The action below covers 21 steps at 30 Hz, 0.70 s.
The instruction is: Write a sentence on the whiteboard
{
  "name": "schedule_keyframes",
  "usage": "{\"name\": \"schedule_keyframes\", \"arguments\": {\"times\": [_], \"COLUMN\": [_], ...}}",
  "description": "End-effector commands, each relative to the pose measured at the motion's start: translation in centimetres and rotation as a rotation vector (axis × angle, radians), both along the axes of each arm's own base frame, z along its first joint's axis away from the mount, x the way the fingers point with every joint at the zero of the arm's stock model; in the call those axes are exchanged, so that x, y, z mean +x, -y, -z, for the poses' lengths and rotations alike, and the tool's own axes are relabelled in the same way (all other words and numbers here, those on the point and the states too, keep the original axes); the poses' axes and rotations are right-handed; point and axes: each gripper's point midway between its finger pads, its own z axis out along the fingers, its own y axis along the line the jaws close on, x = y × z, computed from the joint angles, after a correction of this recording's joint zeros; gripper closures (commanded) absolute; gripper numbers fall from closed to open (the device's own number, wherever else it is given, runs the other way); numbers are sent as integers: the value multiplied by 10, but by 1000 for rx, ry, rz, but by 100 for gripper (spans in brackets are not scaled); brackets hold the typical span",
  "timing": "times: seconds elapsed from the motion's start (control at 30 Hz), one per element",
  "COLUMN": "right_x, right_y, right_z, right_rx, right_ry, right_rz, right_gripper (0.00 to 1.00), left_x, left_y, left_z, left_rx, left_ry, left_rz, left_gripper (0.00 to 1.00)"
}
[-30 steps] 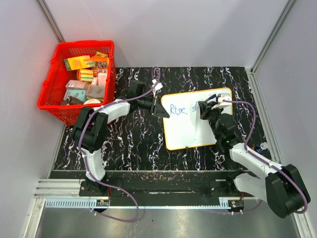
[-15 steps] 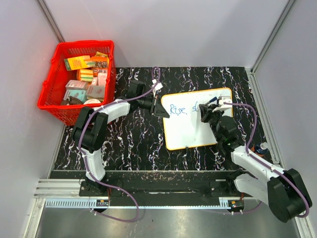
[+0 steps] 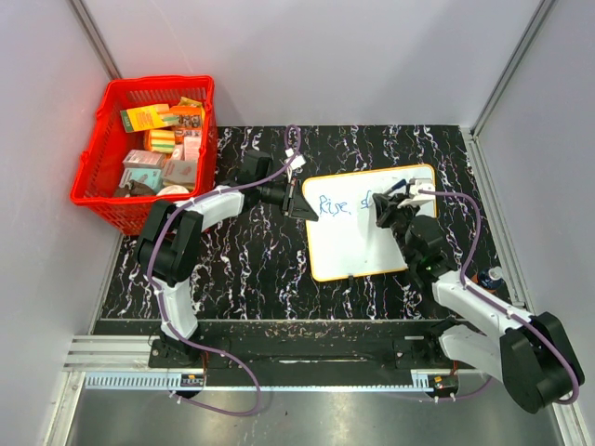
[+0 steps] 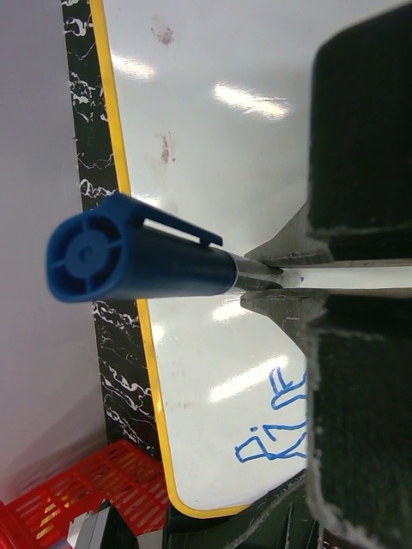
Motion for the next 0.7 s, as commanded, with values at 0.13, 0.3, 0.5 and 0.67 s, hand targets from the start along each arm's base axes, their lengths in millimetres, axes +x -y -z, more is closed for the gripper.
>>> {"name": "schedule_keyframes", "arguments": {"times": [0.13,0.3,0.5,0.67], "right_x": [12,14,16,16], "right_y": [0,2,5,10], "right_z": [-31,-34,-40,-37], "right_rx": [-2,-8,-10,-23], "right_ry": [70,78,88,82], "right_rz": [18,28,47,72], "right_gripper": [100,100,100,100], "left_x": [-2,-3,-2,-2], "left_y": [2,2,2,2], "left_z": [50,52,51,51], "left_rx": [114,116,115,115], "left_ry": [108,104,106,105], "left_rz": [22,24,22,23], "left_gripper": [100,100,100,100]}}
